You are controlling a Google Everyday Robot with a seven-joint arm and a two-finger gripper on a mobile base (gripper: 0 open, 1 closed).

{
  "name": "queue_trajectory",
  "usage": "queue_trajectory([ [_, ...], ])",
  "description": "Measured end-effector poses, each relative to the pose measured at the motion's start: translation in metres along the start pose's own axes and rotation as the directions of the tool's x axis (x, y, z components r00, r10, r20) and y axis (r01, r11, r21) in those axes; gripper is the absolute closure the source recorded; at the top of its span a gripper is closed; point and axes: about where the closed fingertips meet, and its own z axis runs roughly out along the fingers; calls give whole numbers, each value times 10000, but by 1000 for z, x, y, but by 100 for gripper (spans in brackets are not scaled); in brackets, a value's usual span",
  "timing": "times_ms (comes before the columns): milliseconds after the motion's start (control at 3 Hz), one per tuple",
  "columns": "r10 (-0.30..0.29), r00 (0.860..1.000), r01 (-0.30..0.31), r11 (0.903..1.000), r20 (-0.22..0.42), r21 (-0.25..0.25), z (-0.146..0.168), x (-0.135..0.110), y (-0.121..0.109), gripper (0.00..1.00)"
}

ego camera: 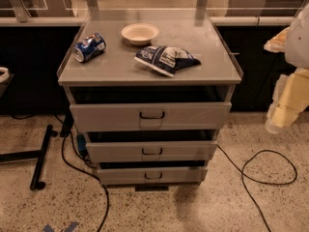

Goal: Open middle drawer

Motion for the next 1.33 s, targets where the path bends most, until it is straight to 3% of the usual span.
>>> queue_trajectory([
  [333,-16,10000,16,10000,26,22,0,0,0,0],
  [667,-483,9933,546,9968,1052,-581,49,-18,8,0],
  [1000,-871,9825,1099,9847,1647,-1350,112,-34,28,0],
  [1333,-936,9653,1455,9680,2436,-2047,188,-45,64,0],
])
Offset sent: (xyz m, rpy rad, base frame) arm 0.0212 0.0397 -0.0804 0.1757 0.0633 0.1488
